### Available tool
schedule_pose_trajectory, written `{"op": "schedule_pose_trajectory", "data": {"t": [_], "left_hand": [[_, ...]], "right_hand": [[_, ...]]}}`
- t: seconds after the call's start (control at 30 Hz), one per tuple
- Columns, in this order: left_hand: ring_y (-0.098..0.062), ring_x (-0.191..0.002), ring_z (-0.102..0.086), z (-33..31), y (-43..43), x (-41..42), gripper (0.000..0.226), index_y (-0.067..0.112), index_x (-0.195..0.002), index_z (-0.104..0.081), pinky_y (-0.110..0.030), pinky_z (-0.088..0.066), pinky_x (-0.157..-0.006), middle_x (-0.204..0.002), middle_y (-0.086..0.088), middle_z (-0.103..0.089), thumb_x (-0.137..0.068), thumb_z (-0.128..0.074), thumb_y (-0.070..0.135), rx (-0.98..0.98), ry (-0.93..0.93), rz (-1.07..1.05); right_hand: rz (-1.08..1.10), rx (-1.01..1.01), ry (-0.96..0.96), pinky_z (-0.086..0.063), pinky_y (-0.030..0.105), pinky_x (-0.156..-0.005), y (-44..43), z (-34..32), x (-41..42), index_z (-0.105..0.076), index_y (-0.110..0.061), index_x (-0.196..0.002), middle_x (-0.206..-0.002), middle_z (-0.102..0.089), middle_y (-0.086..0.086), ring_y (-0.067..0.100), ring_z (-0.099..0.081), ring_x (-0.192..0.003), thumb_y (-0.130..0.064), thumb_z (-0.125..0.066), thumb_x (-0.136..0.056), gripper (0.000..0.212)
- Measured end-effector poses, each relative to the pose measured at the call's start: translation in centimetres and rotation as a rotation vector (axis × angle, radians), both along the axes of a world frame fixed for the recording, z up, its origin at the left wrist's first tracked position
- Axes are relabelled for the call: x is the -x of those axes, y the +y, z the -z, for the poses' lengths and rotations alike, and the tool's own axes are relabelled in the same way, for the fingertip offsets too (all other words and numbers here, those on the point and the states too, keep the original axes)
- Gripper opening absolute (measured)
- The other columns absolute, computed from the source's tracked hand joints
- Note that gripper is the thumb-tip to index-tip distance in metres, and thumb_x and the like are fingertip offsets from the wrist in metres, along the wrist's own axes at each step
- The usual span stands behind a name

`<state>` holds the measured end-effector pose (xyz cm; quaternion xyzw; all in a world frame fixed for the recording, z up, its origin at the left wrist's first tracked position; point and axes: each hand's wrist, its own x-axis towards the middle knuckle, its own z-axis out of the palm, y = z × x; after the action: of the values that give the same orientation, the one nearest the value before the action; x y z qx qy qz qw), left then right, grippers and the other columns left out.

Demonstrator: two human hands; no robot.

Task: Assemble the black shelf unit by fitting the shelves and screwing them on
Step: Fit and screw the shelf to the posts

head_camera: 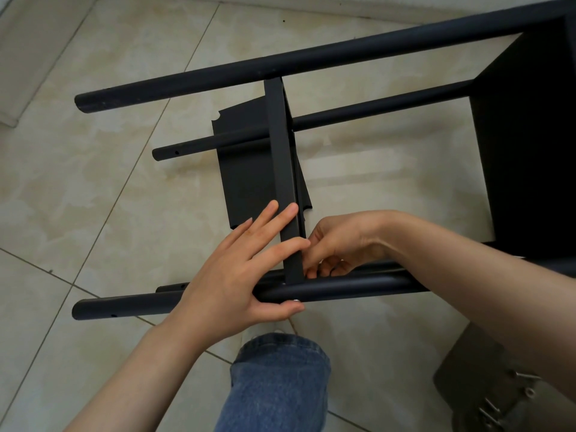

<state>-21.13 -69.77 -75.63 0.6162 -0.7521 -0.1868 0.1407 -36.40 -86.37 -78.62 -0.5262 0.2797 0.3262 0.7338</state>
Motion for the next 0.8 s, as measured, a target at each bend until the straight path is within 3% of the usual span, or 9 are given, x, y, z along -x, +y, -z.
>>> {"op": "schedule_pose_trajectory", "data": {"t": [0.23, 0.37, 0.8], "left_hand": [[-0.017, -0.157, -0.01, -0.1, 0.04, 0.05, 0.072, 0.038, -0.147, -0.039, -0.05, -0.029, -0.119, -0.169, 0.008, -0.015, -0.084, -0.061, 0.065, -0.007, 0.001, -0.002], [-0.016, -0.157, -0.009, -0.14, 0.01, 0.07, 0.072, 0.038, -0.146, -0.04, -0.048, -0.028, -0.119, -0.169, 0.008, -0.015, -0.084, -0.06, 0.066, -0.012, -0.008, -0.002], [-0.016, -0.157, -0.009, -0.05, 0.0, 0.03, 0.072, 0.038, -0.147, -0.039, -0.047, -0.028, -0.118, -0.169, 0.009, -0.014, -0.084, -0.061, 0.065, -0.004, 0.001, -0.001]], "right_hand": [[0.014, 0.025, 0.002, -0.049, 0.023, -0.07, 0.45, 0.09, -0.17, -0.074, -0.02, -0.076, -0.076, -0.068, -0.003, 0.01, -0.057, -0.068, -0.02, -0.07, -0.087, 0.012], [0.037, 0.016, -0.047, -0.05, 0.021, -0.069, 0.12, -0.02, 0.08, -0.076, -0.024, -0.067, -0.074, -0.068, -0.005, 0.006, -0.058, -0.066, -0.017, -0.07, -0.089, 0.024], [0.014, 0.064, -0.017, -0.049, 0.019, -0.066, 0.27, -0.04, -0.17, -0.075, -0.025, -0.059, -0.066, -0.066, -0.007, 0.005, -0.057, -0.063, -0.021, -0.071, -0.088, 0.029]]}}
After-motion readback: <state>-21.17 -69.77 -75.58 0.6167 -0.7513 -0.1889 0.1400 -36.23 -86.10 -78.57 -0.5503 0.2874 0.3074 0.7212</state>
